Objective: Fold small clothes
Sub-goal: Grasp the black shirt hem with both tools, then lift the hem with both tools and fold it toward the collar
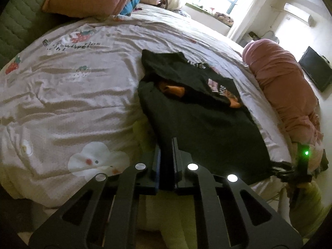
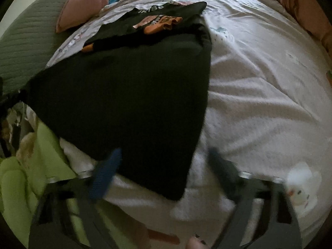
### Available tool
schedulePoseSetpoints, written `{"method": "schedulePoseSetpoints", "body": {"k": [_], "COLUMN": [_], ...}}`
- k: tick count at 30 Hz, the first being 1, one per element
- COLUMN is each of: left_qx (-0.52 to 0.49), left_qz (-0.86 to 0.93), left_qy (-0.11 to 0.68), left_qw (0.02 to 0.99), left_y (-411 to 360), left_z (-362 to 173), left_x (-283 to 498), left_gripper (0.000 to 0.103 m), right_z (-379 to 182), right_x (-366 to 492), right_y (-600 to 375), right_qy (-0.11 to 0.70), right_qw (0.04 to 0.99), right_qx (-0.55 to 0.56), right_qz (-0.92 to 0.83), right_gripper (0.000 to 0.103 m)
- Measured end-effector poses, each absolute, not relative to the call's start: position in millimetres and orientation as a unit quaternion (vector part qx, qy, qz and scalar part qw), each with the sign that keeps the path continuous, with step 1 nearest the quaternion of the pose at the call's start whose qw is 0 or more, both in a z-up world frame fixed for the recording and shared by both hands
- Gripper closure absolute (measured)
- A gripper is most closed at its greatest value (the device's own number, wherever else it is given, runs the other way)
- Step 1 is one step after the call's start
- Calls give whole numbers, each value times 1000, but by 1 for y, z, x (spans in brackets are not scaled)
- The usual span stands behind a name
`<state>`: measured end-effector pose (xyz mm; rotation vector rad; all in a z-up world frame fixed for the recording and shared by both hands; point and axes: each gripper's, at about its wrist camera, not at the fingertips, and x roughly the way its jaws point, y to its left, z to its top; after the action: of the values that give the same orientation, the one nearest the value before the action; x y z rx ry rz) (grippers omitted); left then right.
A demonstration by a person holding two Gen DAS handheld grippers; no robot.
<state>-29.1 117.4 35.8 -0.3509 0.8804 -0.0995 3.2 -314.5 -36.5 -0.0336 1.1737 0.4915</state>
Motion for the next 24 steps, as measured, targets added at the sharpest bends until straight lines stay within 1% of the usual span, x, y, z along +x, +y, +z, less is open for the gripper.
{"method": "schedulePoseSetpoints", "body": {"k": [1,2,3,4,8,16,24], "left_qx": [-167,-164,-164,-163,-164,-176,-194], "left_qz": [-48,-49,-50,-50,-45,-33,-17], "left_qy": [422,420,419,418,418,411,390], "left_qw": [890,891,892,892,892,894,900], "left_y": [116,114,114,113,114,126,143], "left_z": [38,40,41,43,45,50,67], "left_x": [-29,-29,-29,-29,-27,-20,0], "left_gripper": [100,100,100,100,100,100,100], "right_z": [-37,-36,-35,-33,-14,58,87], "right_x": [1,-1,-2,-3,-2,17,51], "right_y": [-316,-317,-318,-320,-320,-330,-339], "right_qy": [547,547,545,541,507,382,336], "right_qw": [804,803,802,802,814,867,890], "right_qx": [-20,-21,-15,-8,17,76,112], "right_qz": [232,237,243,253,283,311,286], "right_gripper": [65,75,90,93,95,95,95]}}
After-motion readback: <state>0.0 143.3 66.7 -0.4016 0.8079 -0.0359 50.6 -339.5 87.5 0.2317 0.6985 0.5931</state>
